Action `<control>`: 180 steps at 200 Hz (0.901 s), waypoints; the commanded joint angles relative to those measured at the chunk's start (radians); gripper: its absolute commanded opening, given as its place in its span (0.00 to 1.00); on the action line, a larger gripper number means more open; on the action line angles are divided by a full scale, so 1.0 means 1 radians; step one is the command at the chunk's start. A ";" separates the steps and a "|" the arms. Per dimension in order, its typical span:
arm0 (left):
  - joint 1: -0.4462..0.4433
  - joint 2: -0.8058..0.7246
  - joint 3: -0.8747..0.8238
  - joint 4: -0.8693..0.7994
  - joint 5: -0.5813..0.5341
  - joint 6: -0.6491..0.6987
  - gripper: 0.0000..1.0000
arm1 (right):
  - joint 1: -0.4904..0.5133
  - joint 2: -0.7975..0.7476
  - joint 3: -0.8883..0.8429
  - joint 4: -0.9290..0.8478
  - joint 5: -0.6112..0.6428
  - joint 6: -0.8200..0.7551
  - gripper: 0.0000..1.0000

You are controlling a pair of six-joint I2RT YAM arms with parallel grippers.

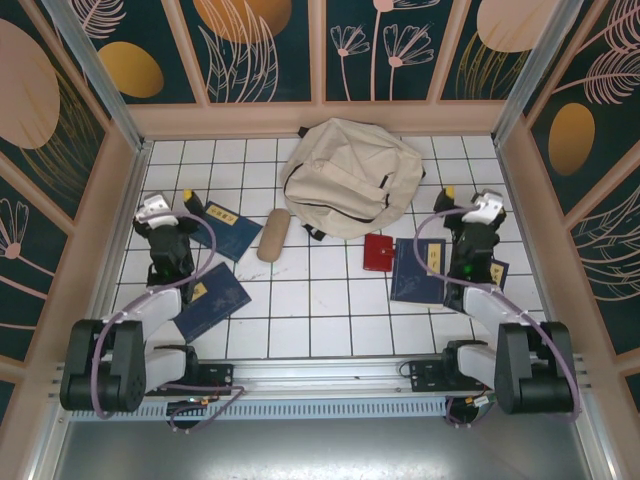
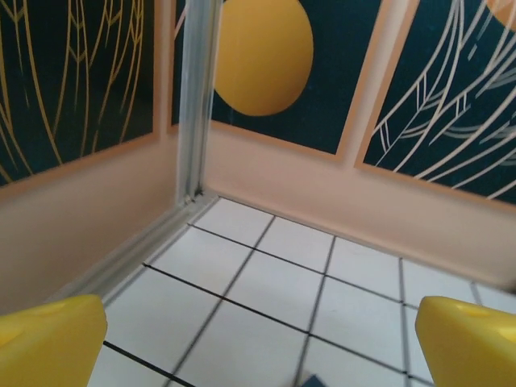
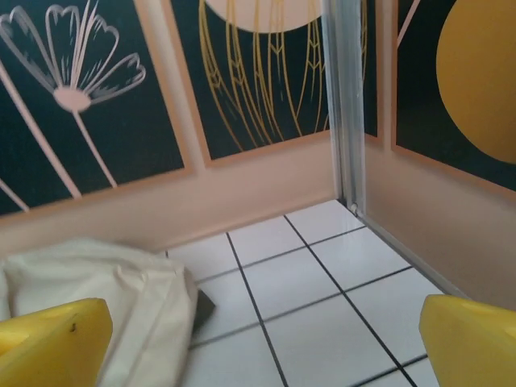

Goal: Pack books, pencil case, and school supplies into a backpack

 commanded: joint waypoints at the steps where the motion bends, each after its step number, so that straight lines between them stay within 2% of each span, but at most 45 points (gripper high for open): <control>1: 0.008 -0.019 0.150 -0.374 0.041 -0.191 0.99 | 0.004 -0.003 0.156 -0.395 -0.002 0.153 0.99; 15: 0.009 0.012 0.245 -0.508 0.123 -0.250 0.99 | 0.008 0.039 0.252 -0.537 -0.031 0.228 0.99; 37: 0.007 0.088 0.346 -0.607 0.317 -0.338 0.98 | 0.009 0.137 0.390 -0.697 -0.142 0.313 0.99; 59: 0.003 0.182 0.406 -0.603 0.564 -0.407 0.98 | 0.026 0.238 0.510 -0.780 -0.316 0.361 0.99; 73: -0.017 0.227 0.427 -0.582 0.652 -0.446 0.98 | 0.069 0.302 0.582 -0.803 -0.400 0.378 0.99; 96: -0.078 0.276 0.468 -0.592 0.680 -0.472 0.99 | 0.182 0.422 0.741 -0.868 -0.452 0.343 0.97; 119: -0.137 0.349 0.512 -0.650 0.622 -0.475 0.95 | 0.289 0.547 0.903 -0.941 -0.440 0.319 0.97; 142: -0.143 0.437 0.554 -0.751 0.549 -0.503 0.93 | 0.349 0.654 1.020 -0.979 -0.462 0.345 0.96; 161: -0.142 0.492 0.573 -0.771 0.596 -0.511 0.94 | 0.393 0.740 1.116 -1.024 -0.456 0.353 0.95; 180: -0.142 0.562 0.603 -0.782 0.648 -0.498 0.94 | 0.428 0.830 1.226 -1.091 -0.437 0.348 0.84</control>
